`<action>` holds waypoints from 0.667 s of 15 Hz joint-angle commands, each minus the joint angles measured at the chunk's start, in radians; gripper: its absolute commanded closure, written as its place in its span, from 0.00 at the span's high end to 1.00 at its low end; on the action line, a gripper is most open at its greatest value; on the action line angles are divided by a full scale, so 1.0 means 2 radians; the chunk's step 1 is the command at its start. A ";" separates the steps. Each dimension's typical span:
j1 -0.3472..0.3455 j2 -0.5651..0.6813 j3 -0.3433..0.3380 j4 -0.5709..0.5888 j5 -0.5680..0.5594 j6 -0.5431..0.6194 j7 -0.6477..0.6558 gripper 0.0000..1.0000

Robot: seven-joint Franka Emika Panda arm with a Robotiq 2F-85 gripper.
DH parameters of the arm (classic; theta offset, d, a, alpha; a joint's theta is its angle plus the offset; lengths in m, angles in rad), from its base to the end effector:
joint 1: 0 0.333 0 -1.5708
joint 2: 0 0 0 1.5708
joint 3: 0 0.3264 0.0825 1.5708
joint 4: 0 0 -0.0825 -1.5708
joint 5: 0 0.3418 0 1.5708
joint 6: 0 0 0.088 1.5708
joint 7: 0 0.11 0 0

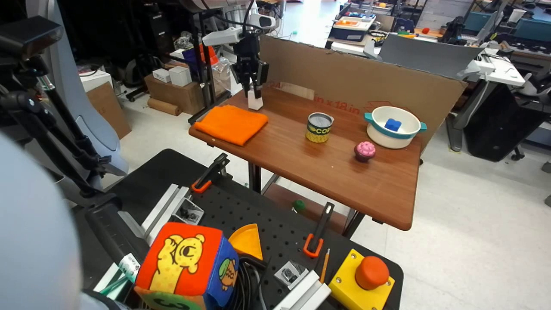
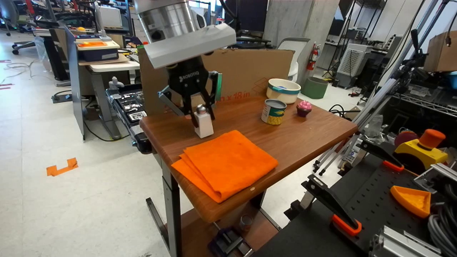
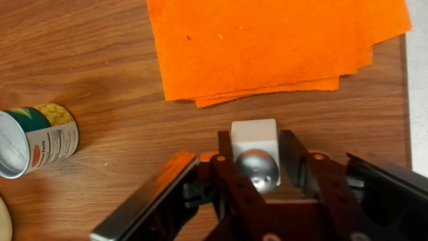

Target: Pick up the salt cellar and put it on the right side of the table

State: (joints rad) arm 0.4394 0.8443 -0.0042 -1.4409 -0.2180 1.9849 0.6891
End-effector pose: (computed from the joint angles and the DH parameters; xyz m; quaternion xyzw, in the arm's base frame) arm 0.6075 0.2674 0.1966 0.9822 -0.0663 -0.0760 0.1584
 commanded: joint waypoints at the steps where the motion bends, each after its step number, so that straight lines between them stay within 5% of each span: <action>1: 0.010 0.015 -0.002 0.035 -0.004 -0.022 0.009 0.11; 6: 0.004 -0.074 0.025 -0.025 0.017 -0.004 -0.011 0.10; 10: -0.018 -0.169 0.038 -0.082 0.047 -0.064 -0.021 0.10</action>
State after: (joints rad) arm 0.4510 0.6712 0.0467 -1.4723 -0.1787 1.9257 0.6822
